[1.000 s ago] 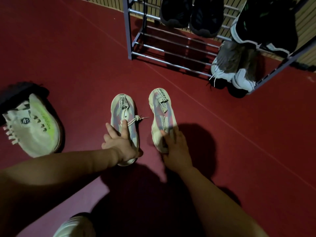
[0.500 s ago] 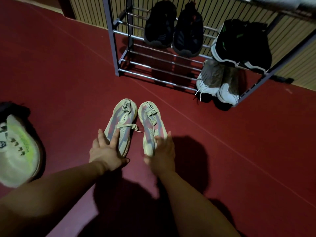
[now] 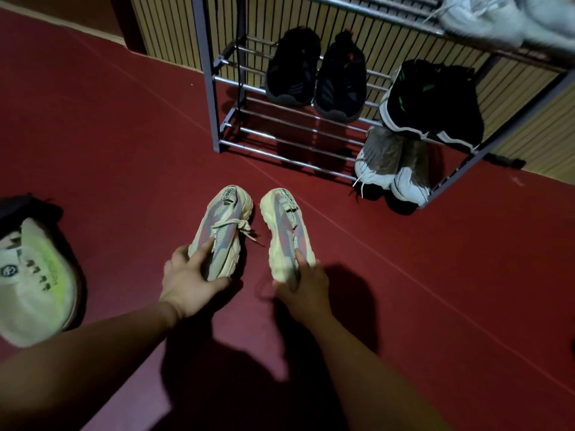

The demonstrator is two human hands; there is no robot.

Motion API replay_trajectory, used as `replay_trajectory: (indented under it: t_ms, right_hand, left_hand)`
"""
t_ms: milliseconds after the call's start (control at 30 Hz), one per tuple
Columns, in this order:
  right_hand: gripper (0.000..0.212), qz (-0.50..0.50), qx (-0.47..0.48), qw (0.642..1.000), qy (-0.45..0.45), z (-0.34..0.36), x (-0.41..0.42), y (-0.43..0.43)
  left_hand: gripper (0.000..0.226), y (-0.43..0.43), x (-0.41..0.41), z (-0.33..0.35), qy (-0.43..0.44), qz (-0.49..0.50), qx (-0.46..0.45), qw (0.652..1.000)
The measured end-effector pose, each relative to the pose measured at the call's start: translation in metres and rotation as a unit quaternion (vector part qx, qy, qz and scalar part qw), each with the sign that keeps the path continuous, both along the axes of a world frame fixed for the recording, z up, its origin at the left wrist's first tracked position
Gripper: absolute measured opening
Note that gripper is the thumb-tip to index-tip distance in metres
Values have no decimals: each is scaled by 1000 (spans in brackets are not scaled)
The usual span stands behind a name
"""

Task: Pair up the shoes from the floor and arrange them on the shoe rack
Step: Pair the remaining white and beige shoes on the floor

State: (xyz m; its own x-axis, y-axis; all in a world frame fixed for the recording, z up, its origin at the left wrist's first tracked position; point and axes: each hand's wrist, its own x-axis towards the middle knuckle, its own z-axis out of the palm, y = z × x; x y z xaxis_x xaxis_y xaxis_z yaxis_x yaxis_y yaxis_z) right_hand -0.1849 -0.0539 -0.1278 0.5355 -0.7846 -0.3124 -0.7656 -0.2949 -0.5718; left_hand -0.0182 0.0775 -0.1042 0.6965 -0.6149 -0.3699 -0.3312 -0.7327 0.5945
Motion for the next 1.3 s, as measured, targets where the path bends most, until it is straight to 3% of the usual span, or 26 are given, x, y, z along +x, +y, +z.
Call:
replay_trajectory:
  t_ms: [200,433,633,867,1300]
  right_hand:
    - [85,-82,-74,981,-160,29,-12,0]
    - [87,-107,-103,964,-221,106,-20,-13]
    - [74,-89,-147,952,-253,162,-19,-46]
    - [74,-104,-259,935,-221,221,0,-94]
    - [68,-134,-340,928,-75,302,51,-196]
  left_hand:
    - [106,-13,-1,34,0,-20,-159,987]
    - [89,-47,-5,100,-56,-66,-312,946]
    - [96,-86,2,156,-83,-44,-363,927]
    - [91,-133,7,209,-123,-25,-377,918]
    - [81,-238,28,279,-216,-11,-342,914]
